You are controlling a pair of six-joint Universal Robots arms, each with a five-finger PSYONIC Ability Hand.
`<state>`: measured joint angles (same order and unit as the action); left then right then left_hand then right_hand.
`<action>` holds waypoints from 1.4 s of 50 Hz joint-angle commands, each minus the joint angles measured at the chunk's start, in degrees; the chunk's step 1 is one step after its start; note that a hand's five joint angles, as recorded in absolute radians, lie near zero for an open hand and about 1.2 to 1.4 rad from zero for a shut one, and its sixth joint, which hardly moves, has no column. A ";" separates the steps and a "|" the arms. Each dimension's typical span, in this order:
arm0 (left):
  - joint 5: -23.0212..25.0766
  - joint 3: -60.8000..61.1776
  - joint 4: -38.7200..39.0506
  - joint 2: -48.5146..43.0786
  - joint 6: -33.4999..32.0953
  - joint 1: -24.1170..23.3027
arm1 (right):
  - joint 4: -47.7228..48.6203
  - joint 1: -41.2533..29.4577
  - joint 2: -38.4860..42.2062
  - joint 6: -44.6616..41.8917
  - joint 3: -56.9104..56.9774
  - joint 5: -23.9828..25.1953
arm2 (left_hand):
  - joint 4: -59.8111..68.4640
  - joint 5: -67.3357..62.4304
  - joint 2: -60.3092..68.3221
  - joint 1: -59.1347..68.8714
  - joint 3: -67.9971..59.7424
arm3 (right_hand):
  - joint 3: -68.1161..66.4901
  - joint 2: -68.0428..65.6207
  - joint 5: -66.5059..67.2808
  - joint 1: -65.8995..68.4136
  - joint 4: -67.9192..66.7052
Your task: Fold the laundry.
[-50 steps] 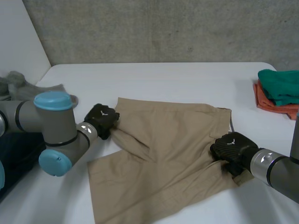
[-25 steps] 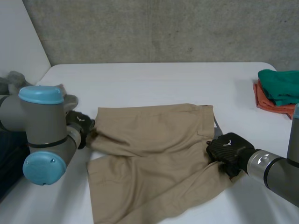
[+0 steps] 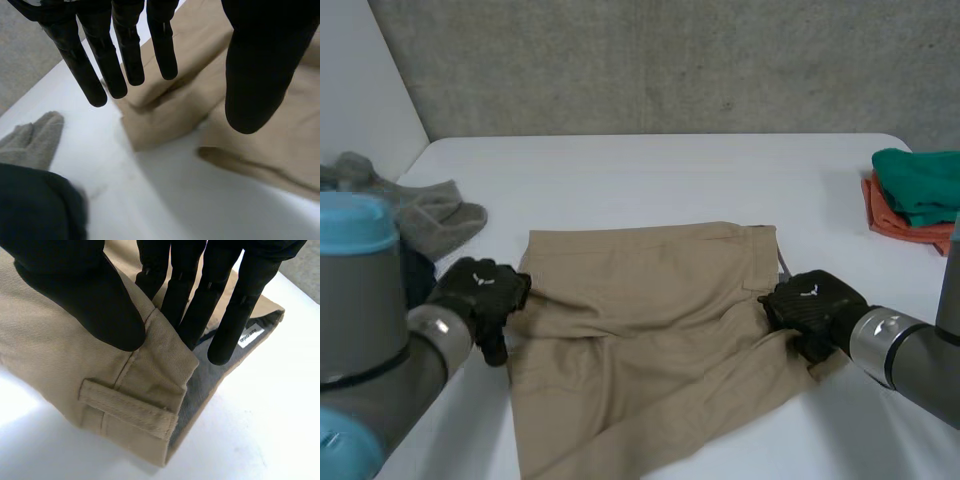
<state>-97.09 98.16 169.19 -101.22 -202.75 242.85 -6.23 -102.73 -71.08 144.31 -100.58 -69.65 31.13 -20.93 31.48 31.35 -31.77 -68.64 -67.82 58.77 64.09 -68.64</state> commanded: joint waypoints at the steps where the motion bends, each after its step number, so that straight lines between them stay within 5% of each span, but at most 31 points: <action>1: -0.03 5.19 -6.49 9.80 9.82 -4.66 | -0.18 -2.29 2.00 5.46 2.93 -0.66 | 1.79 -1.99 1.44 1.57 -1.15 | -11.36 -12.18 11.23 15.91 -11.36; 9: -0.91 7.65 -15.81 9.11 15.01 -5.81 | 0.52 -1.77 1.65 5.46 3.02 -0.93 | -0.06 -0.14 -0.41 -0.28 0.70 | -11.36 -12.18 11.23 15.91 -11.36; 34: -0.47 5.55 -14.07 -3.02 21.08 -11.96 | 3.07 1.66 -0.46 5.46 0.21 -0.49 | 0.44 -0.64 0.09 0.22 0.20 | -11.36 -12.18 11.23 15.91 -11.36; 37: -1.70 4.67 -13.28 -4.95 20.82 -12.48 | 2.89 2.19 -0.90 5.37 0.03 0.12 | 14.67 -14.86 14.32 14.44 -14.02 | -11.36 -12.18 11.23 15.91 -11.36; 39: -2.41 3.79 -13.19 -5.57 20.21 -12.92 | 2.37 2.45 -1.34 5.11 -0.32 0.83 | 45.08 -45.27 44.73 44.86 -44.43 | -11.36 -12.18 11.23 15.91 -11.36; 41: -2.32 3.18 -13.27 -5.48 19.68 -13.36 | 1.40 2.54 -1.69 4.58 -0.58 1.35 | 48.87 -49.07 48.52 48.65 -48.23 | -11.36 -12.18 11.23 15.91 -11.36; 45: -1.09 3.44 -17.30 -3.38 16.70 -15.20 | -3.86 3.15 -3.36 -1.20 -0.58 2.85 | 48.87 -49.07 48.52 48.65 -48.23 | -11.36 -12.18 11.23 15.91 -11.36; 50: 1.63 3.62 -28.98 0.75 5.47 -15.92 | -23.15 7.97 -4.33 -26.98 -3.91 2.68 | 48.87 -49.07 48.52 48.65 -48.23 | -11.36 -12.18 11.23 15.91 -11.36; 53: 1.37 2.74 -28.75 1.63 3.42 -13.90 | -28.22 9.83 -4.24 -34.61 -3.31 3.03 | 48.87 -49.07 48.52 48.65 -48.23 | -11.36 -12.18 11.23 15.91 -11.36; 64: -2.67 -10.43 -17.07 -4.95 2.54 -9.59 | -17.51 3.34 -0.11 -15.12 6.97 4.17 | 48.87 -49.07 48.52 48.65 -48.23 | -11.36 -12.18 11.23 15.91 -11.36; 70: -4.34 -20.11 -1.95 -9.34 2.01 -5.72 | -2.84 -1.15 2.52 -2.56 14.00 2.77 | 48.87 -49.07 48.52 48.65 -48.23 | -11.36 -12.18 11.23 15.91 -11.36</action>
<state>-100.15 86.40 154.74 -106.52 -200.45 234.00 -21.60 -99.87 -70.92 130.55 -92.53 -65.62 68.68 -57.04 68.47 64.50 -68.13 -68.64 -67.82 58.75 64.10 -68.68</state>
